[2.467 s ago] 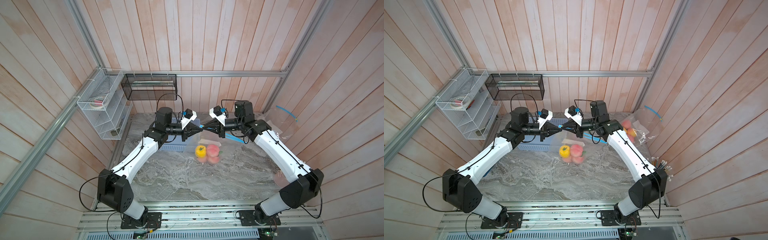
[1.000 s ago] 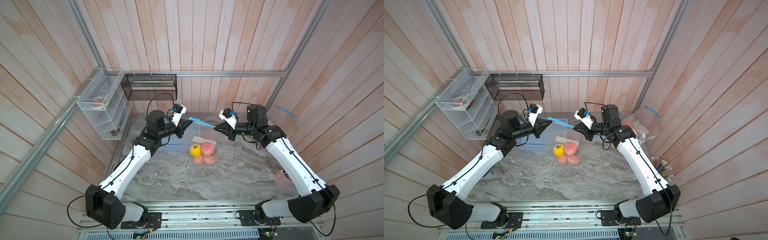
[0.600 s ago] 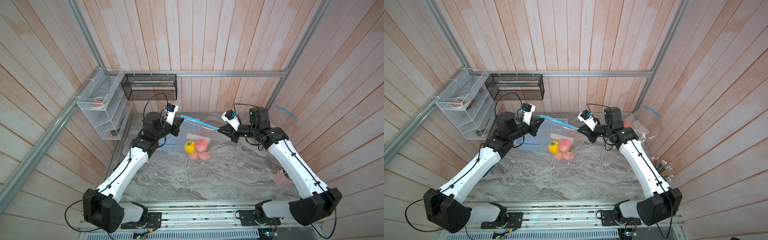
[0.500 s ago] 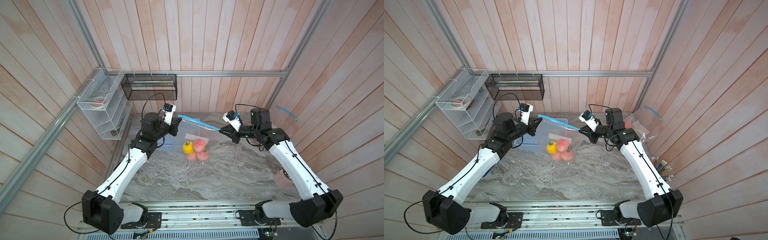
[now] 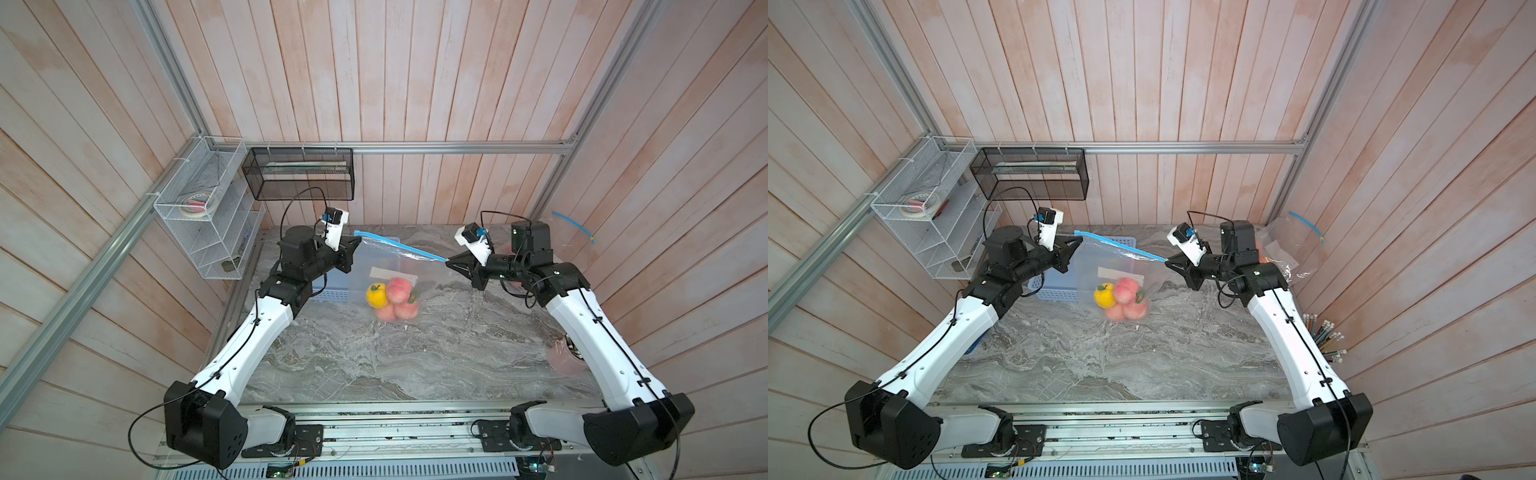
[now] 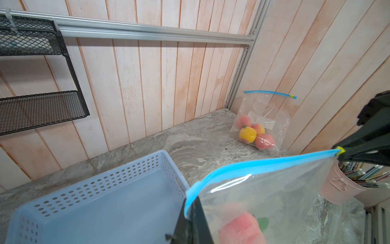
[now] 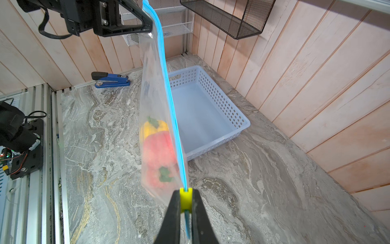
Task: Place the peach in a zip-top bag and seal the zipper
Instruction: Zip the zipper on the zipper food storage bag, then place the zipper food storage bag at the center of the board, then reset both arms
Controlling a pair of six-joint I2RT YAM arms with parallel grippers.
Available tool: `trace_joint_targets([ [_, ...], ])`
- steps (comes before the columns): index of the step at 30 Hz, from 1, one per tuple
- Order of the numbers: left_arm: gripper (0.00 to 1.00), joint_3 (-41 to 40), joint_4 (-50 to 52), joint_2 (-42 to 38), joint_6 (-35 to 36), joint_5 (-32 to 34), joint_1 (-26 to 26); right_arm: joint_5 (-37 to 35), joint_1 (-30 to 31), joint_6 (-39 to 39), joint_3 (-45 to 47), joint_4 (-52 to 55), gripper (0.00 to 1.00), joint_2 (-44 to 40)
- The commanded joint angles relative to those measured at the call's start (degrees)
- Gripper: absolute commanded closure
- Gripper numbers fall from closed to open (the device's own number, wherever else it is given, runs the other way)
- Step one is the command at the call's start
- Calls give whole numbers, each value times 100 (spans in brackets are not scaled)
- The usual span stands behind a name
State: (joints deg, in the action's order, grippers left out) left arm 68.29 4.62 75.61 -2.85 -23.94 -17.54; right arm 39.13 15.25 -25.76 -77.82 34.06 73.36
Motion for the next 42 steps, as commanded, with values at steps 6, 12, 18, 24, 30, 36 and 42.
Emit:
trace_joint_targets([
  [6, 28, -226, -350, -245, -283, 234, 163, -1136, -368, 862, 534, -957, 99, -496],
  [12, 14, -402, -366, -373, -354, 862, 170, -2007, -1078, 1826, 1012, -1885, 98, -626],
  [18, 10, -555, -330, -376, -542, 1429, 241, -3147, -1614, 2575, 1229, -2400, 96, -316],
  [24, 7, -832, -393, -379, -954, 2251, 402, -3955, -1733, 3193, 1186, -2686, 47, -6],
  [30, 3, -1538, -682, -599, -1255, 3427, 594, -4677, -1737, 3754, 1695, -3316, 20, -292],
  [36, 0, -3103, -1593, -1140, -1492, 4973, 610, -5246, -1729, 4143, 3220, -4634, 3, -698],
  [42, 0, -4144, -2119, -1294, -1669, 6091, 616, -5659, -1735, 4207, 4904, -6555, 2, -920],
])
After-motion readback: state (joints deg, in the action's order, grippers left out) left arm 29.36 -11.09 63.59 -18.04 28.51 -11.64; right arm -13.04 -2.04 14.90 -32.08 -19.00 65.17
